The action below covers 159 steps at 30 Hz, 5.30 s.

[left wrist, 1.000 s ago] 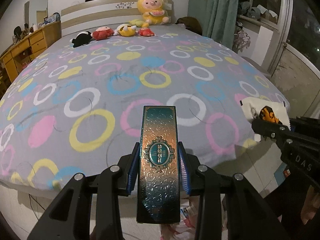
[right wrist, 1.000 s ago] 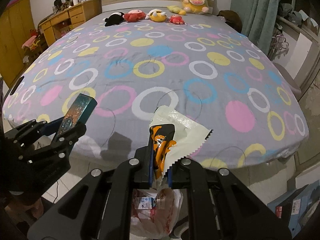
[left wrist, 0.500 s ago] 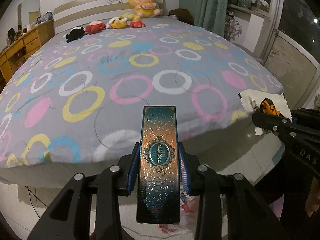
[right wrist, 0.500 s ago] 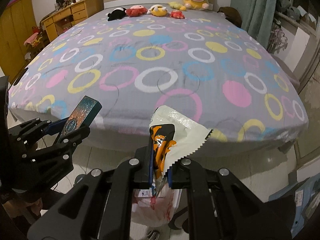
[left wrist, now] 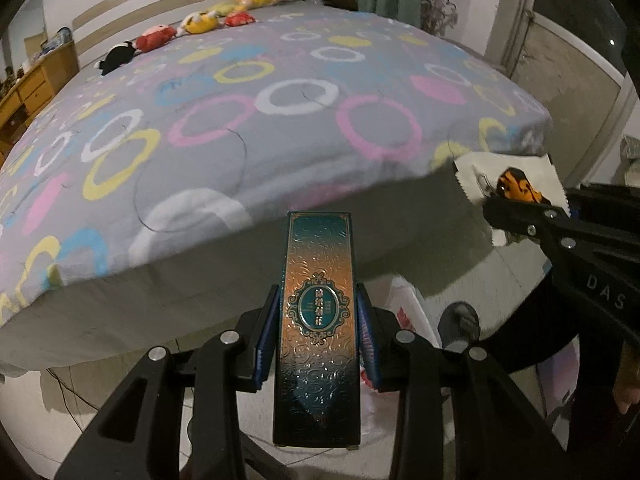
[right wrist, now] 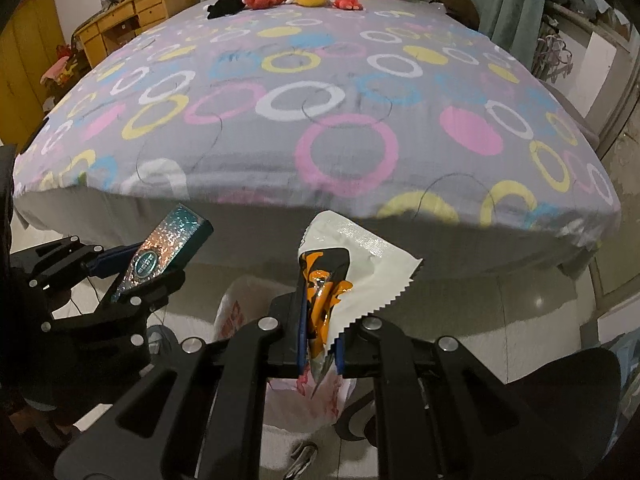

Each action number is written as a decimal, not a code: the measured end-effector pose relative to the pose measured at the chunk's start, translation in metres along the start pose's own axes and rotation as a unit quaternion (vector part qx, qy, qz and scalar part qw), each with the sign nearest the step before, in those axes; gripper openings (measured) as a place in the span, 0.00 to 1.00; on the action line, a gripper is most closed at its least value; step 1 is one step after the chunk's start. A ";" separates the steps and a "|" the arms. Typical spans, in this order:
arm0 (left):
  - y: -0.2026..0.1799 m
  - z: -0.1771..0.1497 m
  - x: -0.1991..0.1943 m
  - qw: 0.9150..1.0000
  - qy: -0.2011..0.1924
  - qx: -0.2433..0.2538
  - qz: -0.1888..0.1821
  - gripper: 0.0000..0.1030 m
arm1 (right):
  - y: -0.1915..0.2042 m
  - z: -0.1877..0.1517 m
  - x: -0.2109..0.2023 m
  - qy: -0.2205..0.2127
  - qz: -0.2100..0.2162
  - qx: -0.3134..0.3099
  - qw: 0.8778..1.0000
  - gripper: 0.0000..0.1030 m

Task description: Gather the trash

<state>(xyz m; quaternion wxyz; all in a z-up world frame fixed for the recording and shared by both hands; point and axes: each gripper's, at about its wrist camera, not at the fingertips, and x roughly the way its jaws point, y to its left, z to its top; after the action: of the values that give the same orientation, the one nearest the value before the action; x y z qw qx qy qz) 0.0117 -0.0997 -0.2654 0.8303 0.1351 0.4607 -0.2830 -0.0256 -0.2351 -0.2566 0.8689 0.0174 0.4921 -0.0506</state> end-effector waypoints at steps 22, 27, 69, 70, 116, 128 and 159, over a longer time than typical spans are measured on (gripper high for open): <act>-0.014 -0.044 0.080 0.991 0.127 0.004 -0.049 0.34 | -0.006 -0.045 0.079 0.082 0.022 0.022 0.996 0.10; -0.011 -0.053 0.099 0.986 0.160 0.000 -0.045 0.35 | -0.005 -0.049 0.097 0.104 0.025 0.019 0.994 0.10; 0.001 -0.070 0.107 0.983 0.176 0.034 0.042 0.86 | -0.013 -0.052 0.122 0.148 0.058 0.056 0.986 0.68; 0.003 -0.069 0.103 0.984 0.165 0.040 0.050 0.86 | -0.012 -0.050 0.119 0.145 0.060 0.055 0.986 0.68; 0.098 0.079 -0.180 0.951 -0.200 -0.078 0.223 0.92 | 0.022 0.081 -0.158 -0.185 0.027 0.017 0.982 0.94; 0.102 0.074 -0.190 0.950 -0.208 -0.099 0.210 0.92 | 0.023 0.084 -0.161 -0.188 0.026 0.017 0.982 0.94; 0.095 0.066 -0.191 0.952 -0.216 -0.135 0.168 0.92 | 0.028 0.083 -0.166 -0.177 0.041 0.022 0.983 0.94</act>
<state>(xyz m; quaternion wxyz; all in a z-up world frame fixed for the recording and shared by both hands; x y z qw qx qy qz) 0.0343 0.0110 -0.0723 0.9561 0.0330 0.2746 -0.0969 -0.0365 -0.2017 -0.0726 0.9429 0.0473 0.3285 -0.0277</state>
